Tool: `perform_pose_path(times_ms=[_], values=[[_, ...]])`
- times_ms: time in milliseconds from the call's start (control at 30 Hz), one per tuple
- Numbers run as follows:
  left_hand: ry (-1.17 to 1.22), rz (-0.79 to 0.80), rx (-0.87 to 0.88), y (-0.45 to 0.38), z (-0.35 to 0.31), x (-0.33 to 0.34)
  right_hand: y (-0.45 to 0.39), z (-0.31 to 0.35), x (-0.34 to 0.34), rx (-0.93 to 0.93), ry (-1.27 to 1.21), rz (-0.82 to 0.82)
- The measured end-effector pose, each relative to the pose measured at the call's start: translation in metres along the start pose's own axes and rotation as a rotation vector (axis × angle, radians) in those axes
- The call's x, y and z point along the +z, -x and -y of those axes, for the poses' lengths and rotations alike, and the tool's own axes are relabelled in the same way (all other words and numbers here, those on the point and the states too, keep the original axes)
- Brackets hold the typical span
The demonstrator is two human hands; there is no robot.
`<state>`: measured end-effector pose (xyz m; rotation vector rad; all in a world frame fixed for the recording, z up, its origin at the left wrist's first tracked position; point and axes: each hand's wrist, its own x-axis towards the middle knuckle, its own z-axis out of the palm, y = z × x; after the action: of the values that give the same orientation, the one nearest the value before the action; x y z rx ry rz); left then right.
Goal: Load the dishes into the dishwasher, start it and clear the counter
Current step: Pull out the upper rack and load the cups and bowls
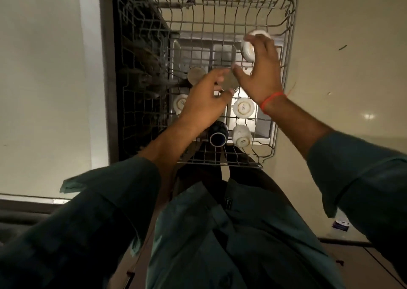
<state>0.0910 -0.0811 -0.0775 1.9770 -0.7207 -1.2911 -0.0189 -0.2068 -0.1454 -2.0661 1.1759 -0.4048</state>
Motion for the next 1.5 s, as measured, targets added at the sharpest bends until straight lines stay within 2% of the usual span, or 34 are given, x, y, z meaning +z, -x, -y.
perform_pose_path(times_ms=[333, 500, 667, 933, 1067, 1367, 1500], values=[[0.09, -0.189, 0.066, 0.122, -0.025, -0.02, 0.085, 0.08, -0.063, -0.119, -0.192, 0.044], [0.209, -0.345, 0.122, 0.173, -0.023, -0.039, 0.117, 0.119, -0.088, -0.14, -0.275, 0.133], [0.3, -0.527, 0.175, 0.222, -0.016, -0.06, 0.145, 0.162, -0.087, -0.243, -0.324, 0.276], [0.452, -0.794, 0.142, 0.311, 0.047, -0.107, 0.185, 0.254, -0.03, -0.428, -0.283, 0.512], [0.515, -0.935, 0.119, 0.362, 0.104, -0.142, 0.214, 0.306, 0.019, -0.507, -0.285, 0.61], [0.393, -1.351, -0.063, 0.44, 0.23, -0.21, 0.287, 0.394, 0.137, -0.656, -0.059, 0.888], [0.413, -1.322, -0.146, 0.449, 0.259, -0.225, 0.31, 0.419, 0.182, -0.736, 0.103, 0.985]])
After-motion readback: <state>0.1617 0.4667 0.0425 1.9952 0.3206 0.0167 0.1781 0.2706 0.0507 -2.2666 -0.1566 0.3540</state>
